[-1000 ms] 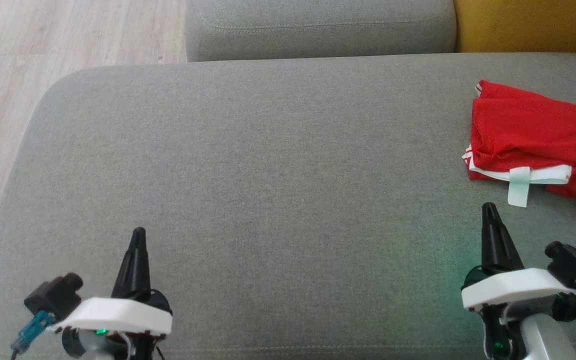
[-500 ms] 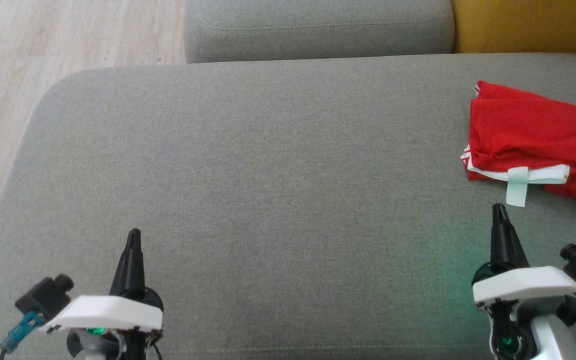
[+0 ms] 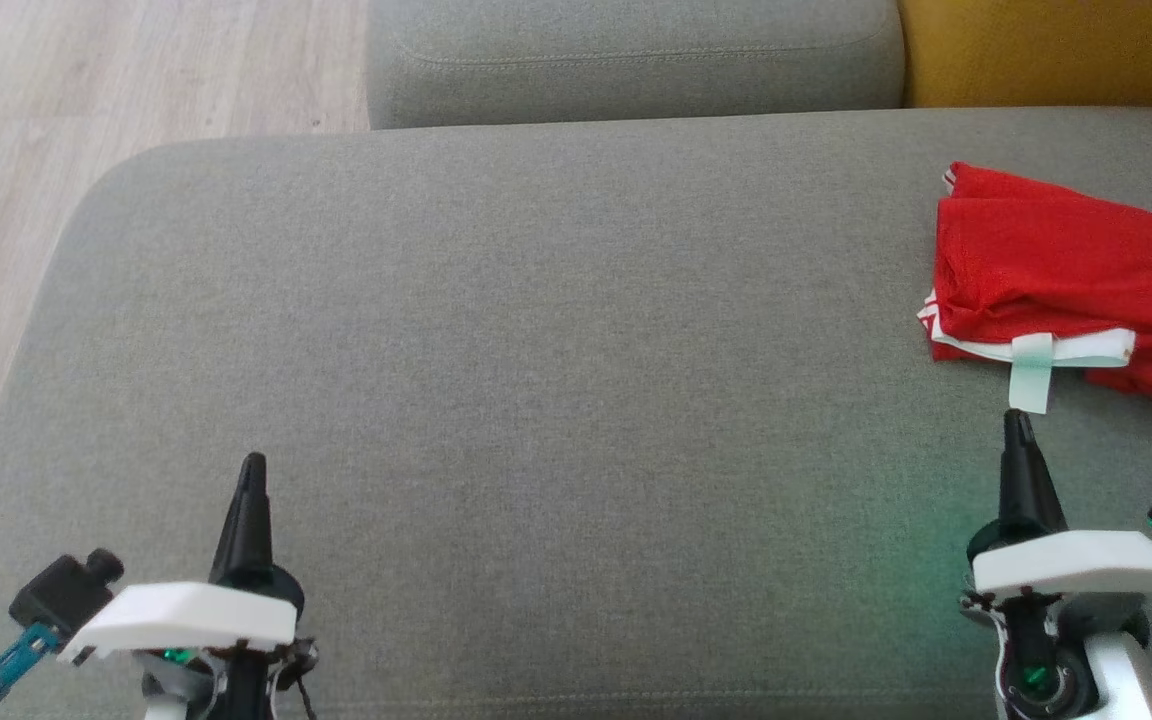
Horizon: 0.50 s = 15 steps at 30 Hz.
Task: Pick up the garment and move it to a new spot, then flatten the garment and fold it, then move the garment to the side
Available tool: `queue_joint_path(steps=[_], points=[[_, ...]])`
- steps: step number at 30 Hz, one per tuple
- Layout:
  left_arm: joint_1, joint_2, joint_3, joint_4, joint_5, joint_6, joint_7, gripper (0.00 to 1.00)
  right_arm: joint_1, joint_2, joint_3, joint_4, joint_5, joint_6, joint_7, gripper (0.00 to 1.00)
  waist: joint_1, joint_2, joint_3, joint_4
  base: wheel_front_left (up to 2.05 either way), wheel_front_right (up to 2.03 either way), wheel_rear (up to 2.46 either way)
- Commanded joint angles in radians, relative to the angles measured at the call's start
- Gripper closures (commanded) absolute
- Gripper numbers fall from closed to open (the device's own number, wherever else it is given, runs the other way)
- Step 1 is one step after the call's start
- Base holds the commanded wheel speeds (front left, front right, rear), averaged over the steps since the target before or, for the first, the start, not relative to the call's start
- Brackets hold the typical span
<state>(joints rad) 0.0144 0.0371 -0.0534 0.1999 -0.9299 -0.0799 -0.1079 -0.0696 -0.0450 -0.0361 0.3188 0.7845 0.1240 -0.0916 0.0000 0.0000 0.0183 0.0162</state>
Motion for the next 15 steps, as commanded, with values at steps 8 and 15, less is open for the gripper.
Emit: queue_joint_path(steps=[8,15], points=[[-0.061,0.019,0.035,-0.018,-0.094,-0.012,0.026,1.00,-0.039,-0.006,-0.003,-0.041,0.112,0.003,0.026,1.00,0.0000,0.0000,-0.002,-0.002,0.00,0.00,0.00],[-0.069,0.020,0.050,-0.010,-0.174,-0.017,0.049,1.00,-0.039,-0.006,-0.013,-0.045,0.206,0.004,0.050,1.00,0.0000,0.0000,-0.004,-0.004,0.00,0.00,0.00]])
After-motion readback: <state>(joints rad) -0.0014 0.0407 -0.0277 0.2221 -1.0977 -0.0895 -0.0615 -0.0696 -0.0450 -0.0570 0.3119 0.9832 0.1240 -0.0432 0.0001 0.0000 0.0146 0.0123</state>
